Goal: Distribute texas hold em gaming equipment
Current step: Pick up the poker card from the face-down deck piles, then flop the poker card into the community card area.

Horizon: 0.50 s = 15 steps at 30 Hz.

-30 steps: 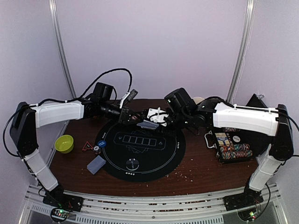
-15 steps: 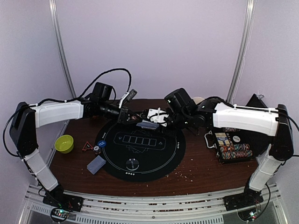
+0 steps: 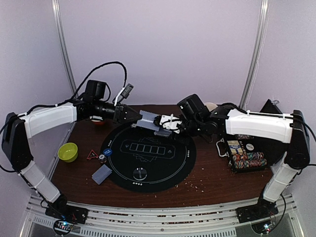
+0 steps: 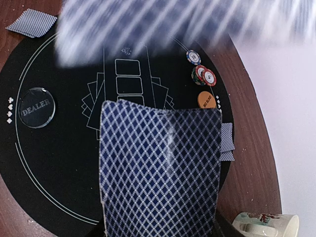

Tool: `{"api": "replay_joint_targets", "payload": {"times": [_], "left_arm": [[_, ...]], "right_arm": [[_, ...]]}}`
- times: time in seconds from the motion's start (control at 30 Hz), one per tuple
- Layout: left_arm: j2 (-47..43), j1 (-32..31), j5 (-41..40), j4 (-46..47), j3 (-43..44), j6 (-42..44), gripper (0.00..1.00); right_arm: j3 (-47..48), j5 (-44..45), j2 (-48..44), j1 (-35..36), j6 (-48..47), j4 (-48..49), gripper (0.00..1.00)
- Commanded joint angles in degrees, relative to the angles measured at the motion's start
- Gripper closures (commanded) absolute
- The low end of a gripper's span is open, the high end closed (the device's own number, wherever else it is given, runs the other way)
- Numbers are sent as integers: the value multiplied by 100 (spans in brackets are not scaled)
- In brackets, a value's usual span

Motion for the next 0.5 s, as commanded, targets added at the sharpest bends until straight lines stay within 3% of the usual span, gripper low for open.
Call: {"api": "replay_joint_targets", "payload": {"times": [0.0,0.1,0.23,0.33,0.47], "left_arm": [[-442,680,-390,-165,18,655,100],[-650,775,-1943,-784,127,1866,100],[-868,684,-4458,117,-743,3378,100],[-818,642,-5275,1019,-1359,4228,100],[-609,481,-5709,2142,-1955,5290,100]], "right_arm": [[-197,-7,-301,-90,94,140,53],[-241,-2,-349,-108,99,149,53],[-304,-32,-408,-110,107,254,53],[-301,-75,-445,-113,116,281,53],[-264,-63,-445,-112,92,231,53]]}}
